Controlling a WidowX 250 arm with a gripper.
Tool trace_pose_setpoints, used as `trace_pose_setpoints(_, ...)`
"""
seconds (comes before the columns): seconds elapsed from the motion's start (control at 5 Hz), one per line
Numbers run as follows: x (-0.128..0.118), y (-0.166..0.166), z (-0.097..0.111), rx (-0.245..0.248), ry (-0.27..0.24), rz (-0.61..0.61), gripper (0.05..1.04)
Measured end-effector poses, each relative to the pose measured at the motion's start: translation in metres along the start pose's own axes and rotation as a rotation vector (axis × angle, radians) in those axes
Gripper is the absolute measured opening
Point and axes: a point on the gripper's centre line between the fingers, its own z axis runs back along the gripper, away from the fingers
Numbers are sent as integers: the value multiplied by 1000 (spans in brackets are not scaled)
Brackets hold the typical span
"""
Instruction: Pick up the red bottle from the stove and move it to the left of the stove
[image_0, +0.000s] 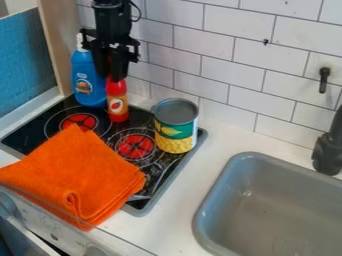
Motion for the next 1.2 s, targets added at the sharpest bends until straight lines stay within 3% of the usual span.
trace_pose_setpoints(0.4, -9, -6, 9, -26, 6, 5, 354)
trace_pose_setpoints(0.6, -19, -9, 49, -32, -36, -13, 354)
trace_pose_setpoints(0.8, -33, 1, 86, -6, -73, -6, 354)
trace_pose_setpoints(1.0, -59, 28, 93, 43, -38, 70, 354)
trace_pose_setpoints(1.2, -81, 55, 83, 99, 16, 152, 354)
